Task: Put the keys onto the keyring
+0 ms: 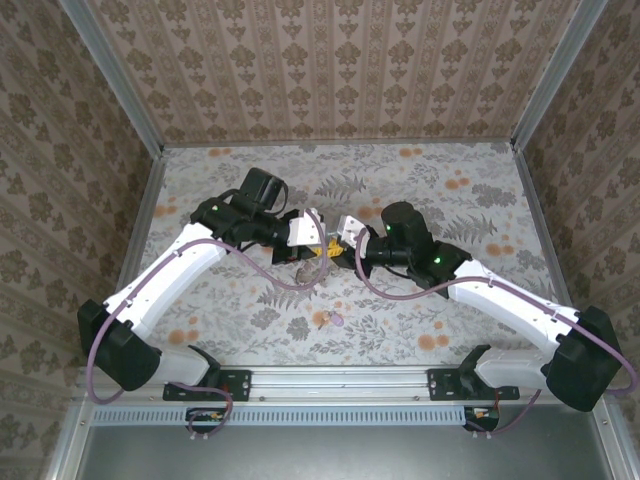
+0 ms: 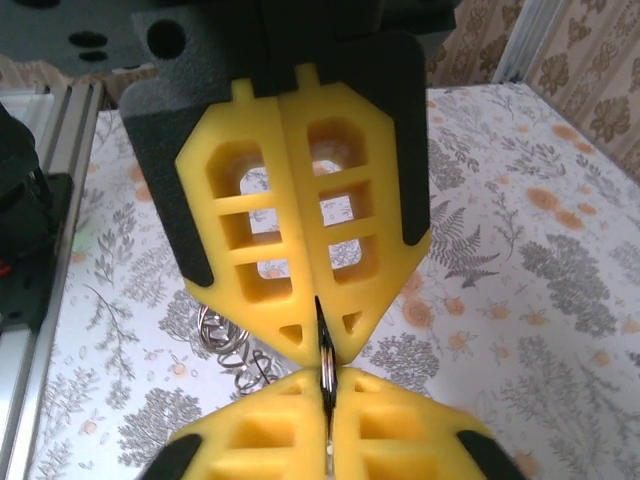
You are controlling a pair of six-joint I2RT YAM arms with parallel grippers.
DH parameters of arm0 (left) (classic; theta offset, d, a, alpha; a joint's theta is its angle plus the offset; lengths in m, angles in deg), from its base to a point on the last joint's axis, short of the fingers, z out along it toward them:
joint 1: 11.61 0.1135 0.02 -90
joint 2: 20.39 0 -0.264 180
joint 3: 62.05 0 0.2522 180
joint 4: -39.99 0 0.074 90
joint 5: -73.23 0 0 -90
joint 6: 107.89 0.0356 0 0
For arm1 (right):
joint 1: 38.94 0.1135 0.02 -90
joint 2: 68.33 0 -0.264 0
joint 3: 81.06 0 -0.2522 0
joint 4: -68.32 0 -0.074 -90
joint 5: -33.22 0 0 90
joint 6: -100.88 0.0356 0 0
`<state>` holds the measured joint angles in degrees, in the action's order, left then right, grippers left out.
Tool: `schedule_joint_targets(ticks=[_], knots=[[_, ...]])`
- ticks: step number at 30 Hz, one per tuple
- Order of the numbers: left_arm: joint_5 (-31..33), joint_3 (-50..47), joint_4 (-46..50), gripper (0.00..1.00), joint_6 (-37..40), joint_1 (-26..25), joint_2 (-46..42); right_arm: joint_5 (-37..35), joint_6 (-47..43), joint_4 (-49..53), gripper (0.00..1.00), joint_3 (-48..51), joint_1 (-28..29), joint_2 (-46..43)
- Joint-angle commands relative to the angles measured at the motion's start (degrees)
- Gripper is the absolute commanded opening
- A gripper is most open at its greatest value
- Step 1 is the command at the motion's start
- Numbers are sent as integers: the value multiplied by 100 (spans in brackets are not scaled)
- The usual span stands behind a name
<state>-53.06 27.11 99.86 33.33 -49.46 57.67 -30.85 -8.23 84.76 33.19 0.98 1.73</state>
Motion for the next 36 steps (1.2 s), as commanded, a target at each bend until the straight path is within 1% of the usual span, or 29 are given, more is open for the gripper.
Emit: schedule_joint_targets(ticks=[1,5,6,8,11,13,16,19,21,22,24,25,28,30,32,36], knots=[[-259,4,-364,0,-100,-22,-62,-48,18,457,0,-229,22,154],[-253,-167,-633,0,-242,5,-162,26,135,356,0,-276,17,172],[-292,-200,-694,2,-326,32,-188,26,176,260,0,-260,13,157],[-431,-347,-863,24,-673,169,-292,-52,319,-58,0,-161,-2,74],[-704,-710,-1346,41,-1539,461,-563,-153,621,-391,0,-91,-65,-18],[-748,-1112,-1744,48,-1995,547,-783,-225,769,-472,0,-83,-72,-19],[-494,-1719,-2306,57,-2414,475,-1026,-346,914,-602,0,33,-75,-15],[-280,-1833,-2449,59,-2688,382,-987,-478,1012,-704,0,127,-74,-36],[-97,-1813,-2511,64,-2832,311,-922,-521,1066,-746,0,127,-64,-37],[158,-1804,-2548,65,-2897,275,-895,-520,1076,-773,0,134,-63,-37],[377,-1785,-2574,63,-2927,216,-785,-534,1090,-821,0,112,-64,-37],[484,-1748,-2529,59,-2914,187,-715,-567,1085,-823,0,98,-63,-28],[842,-1634,-2303,52,-2794,108,-520,-701,1110,-798,0,42,-63,-23],[1170,-1622,-2294,48,-2802,31,-484,-821,1185,-804,0,23,-63,-28],[1397,-1664,-2415,42,-2840,-50,-534,-992,1275,-824,0,42,-55,-44],[1425,-1782,-2697,30,-2905,-111,-692,-1250,1342,-913,0,131,9,-86]])
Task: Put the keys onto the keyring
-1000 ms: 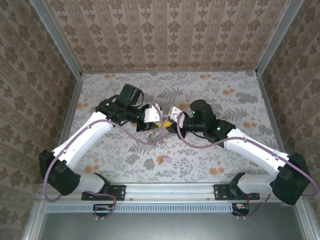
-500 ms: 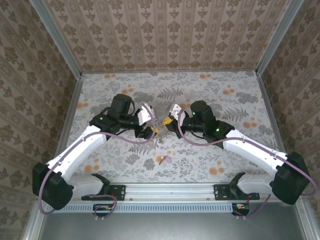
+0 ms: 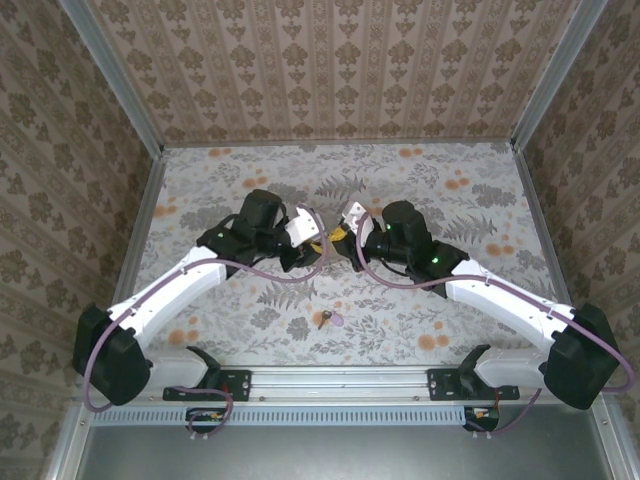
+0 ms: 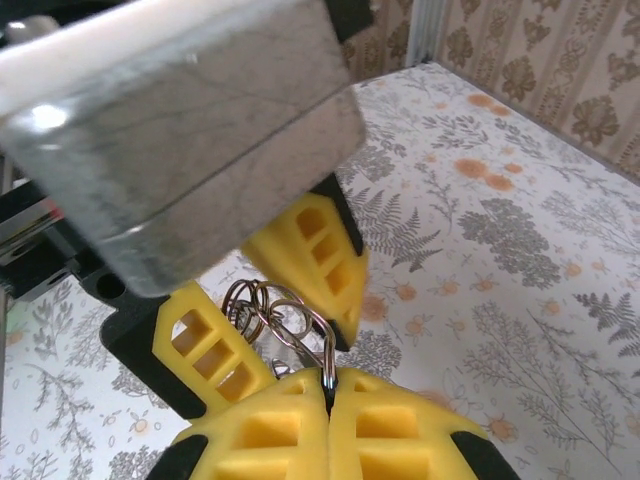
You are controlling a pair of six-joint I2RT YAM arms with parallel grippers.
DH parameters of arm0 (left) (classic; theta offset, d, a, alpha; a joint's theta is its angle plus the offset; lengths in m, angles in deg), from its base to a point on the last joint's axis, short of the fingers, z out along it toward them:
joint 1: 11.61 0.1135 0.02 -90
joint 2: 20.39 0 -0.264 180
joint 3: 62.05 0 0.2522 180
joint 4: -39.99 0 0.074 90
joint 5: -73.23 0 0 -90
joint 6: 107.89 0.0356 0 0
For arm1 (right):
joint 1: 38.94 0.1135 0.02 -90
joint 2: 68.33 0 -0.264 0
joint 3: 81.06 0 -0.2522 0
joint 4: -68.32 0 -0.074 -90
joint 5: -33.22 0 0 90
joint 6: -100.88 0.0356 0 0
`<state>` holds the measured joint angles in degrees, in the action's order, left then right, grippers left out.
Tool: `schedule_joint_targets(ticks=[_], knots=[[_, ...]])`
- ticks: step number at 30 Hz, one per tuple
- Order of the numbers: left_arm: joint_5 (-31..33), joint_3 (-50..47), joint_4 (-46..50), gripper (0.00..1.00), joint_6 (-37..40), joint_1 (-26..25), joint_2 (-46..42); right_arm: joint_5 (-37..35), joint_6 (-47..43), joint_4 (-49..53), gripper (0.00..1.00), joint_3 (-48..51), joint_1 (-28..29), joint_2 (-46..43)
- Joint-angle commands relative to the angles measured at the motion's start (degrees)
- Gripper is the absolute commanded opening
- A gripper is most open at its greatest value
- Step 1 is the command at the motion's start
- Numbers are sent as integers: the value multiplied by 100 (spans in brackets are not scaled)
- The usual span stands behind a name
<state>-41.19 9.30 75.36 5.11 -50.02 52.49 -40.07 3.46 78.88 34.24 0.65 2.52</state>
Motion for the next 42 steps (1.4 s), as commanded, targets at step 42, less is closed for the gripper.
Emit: schedule_joint_targets(ticks=[42], knots=[[754,-274,-1073,0,-589,-416,-813,-2647,322,91,0,-131,880,-80]])
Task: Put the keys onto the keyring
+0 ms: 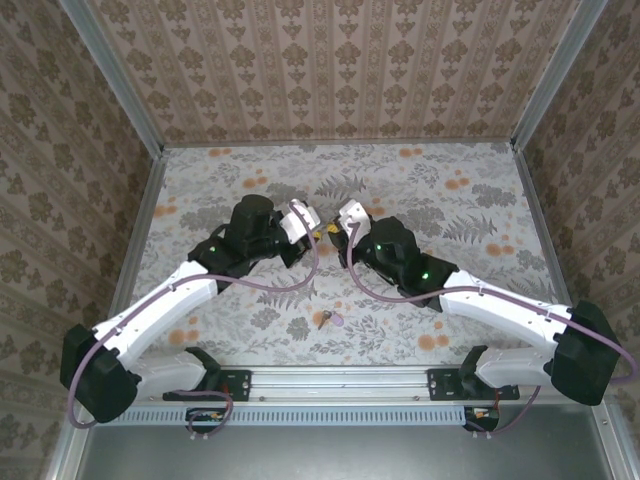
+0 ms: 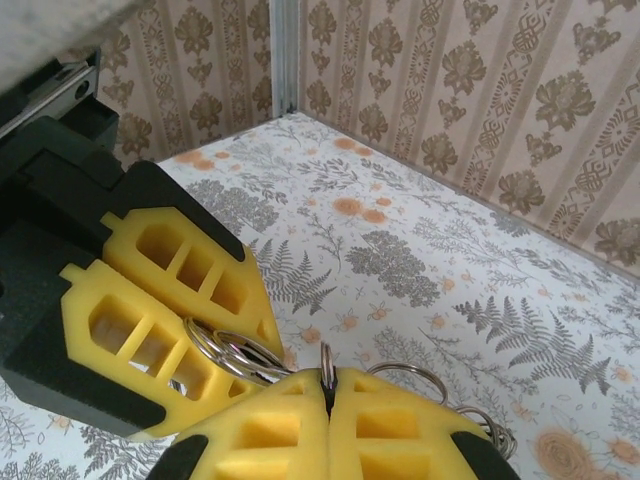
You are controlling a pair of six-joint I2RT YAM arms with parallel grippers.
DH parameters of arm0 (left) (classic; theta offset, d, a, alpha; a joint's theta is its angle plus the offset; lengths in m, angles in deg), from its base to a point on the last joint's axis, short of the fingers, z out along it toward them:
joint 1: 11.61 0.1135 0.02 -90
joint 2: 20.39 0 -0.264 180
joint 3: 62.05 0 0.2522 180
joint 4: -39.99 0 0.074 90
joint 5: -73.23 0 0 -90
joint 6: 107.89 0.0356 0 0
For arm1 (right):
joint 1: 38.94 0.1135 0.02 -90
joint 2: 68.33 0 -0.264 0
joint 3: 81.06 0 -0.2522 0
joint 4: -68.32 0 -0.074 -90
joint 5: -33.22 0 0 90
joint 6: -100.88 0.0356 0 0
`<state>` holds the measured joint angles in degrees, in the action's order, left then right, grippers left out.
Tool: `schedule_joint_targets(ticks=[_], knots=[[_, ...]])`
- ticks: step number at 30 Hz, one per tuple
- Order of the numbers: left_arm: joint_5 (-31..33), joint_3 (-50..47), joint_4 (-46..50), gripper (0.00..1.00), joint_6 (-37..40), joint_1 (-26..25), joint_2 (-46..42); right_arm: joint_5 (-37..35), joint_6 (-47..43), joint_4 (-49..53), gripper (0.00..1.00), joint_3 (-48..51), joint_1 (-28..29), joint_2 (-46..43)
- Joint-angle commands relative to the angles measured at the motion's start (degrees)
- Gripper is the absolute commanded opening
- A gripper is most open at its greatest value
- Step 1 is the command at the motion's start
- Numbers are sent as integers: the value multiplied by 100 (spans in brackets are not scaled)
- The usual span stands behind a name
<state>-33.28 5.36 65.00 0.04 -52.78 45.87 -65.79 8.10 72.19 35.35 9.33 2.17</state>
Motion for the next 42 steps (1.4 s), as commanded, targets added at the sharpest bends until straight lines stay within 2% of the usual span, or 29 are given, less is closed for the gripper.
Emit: schedule_joint_targets(ticks=[1,8,14,16,23,32,34,38,41,42], knots=[[3,113,-43,0,-63,-145,-144,-33,-166,983,0,-339,10,-46],[273,157,0,0,190,-354,-63,194,-241,2241,0,-1110,-2,323],[547,132,-33,0,148,-571,-38,139,112,2519,0,-1457,24,649],[400,68,-155,0,5,-567,-64,238,327,1932,0,-1139,20,512],[-448,-405,-1072,0,-882,-375,-293,530,1051,-1787,0,803,-155,-242],[-735,-672,-1701,0,-1683,-360,-276,777,829,-4119,0,1607,-208,-162],[-705,-676,-1687,10,-1824,-352,-318,801,653,-4442,0,1718,-210,-125],[-772,-766,-1580,43,-1806,-313,-670,1315,234,-4441,0,1728,-303,-65],[-1142,-695,-1263,59,-1590,-174,-1014,1763,215,-4469,0,1739,-519,-54],[-1330,-632,-1111,61,-1459,-154,-1094,1897,217,-4473,0,1739,-591,-62]])
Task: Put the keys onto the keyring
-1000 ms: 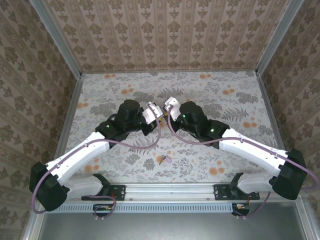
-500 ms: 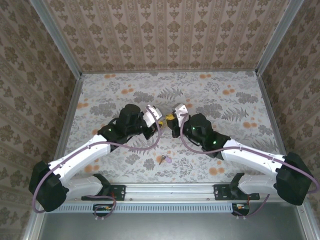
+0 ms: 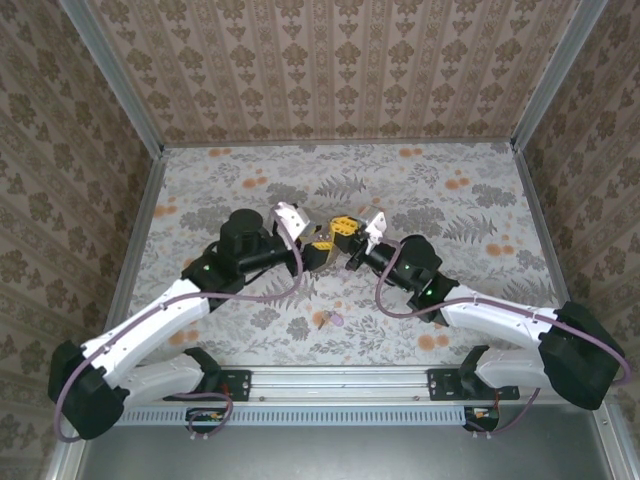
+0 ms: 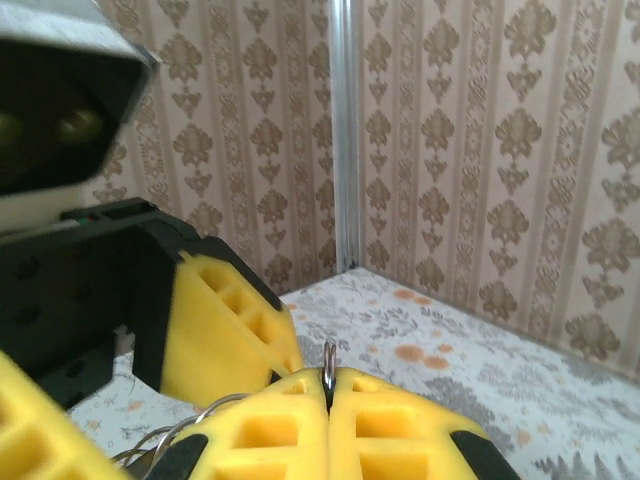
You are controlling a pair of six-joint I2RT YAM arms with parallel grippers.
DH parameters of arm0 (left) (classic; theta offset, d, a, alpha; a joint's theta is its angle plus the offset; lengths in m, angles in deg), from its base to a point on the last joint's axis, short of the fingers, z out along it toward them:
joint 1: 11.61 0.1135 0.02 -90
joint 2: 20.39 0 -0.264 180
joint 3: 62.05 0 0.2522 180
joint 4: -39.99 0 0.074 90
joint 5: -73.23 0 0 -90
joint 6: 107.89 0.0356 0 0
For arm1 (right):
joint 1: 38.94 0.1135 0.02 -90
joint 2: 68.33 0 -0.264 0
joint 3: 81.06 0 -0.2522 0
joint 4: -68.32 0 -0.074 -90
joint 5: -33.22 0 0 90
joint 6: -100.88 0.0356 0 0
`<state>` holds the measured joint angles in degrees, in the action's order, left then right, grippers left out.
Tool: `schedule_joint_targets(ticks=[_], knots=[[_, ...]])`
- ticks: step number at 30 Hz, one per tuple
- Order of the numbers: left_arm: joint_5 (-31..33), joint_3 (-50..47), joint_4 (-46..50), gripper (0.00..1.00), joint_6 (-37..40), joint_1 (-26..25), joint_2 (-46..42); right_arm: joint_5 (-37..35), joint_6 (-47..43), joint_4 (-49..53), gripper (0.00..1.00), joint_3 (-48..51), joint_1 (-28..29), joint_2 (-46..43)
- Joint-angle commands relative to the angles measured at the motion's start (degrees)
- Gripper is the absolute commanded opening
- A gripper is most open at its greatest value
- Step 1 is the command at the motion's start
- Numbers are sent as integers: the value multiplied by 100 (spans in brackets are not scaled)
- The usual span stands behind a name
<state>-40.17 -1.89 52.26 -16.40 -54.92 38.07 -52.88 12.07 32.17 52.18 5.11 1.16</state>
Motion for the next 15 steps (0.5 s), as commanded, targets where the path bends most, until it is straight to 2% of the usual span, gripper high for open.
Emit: schedule_joint_targets(ticks=[1,5,8,12,15], knots=[[-806,156,403,63,369,69,-416,765,-168,-495,0,65,-271,31],[-1143,587,1625,65,1176,139,-681,1556,-86,-599,0,40,-661,-14],[-1308,910,2164,63,1603,338,-764,2154,-99,-555,0,-5,-892,-41],[-1688,1281,2410,60,1824,781,-622,2963,-246,-336,0,-95,-1089,-94],[-2125,1457,2354,53,1904,1128,-395,3356,-417,-98,0,-154,-1107,-145]])
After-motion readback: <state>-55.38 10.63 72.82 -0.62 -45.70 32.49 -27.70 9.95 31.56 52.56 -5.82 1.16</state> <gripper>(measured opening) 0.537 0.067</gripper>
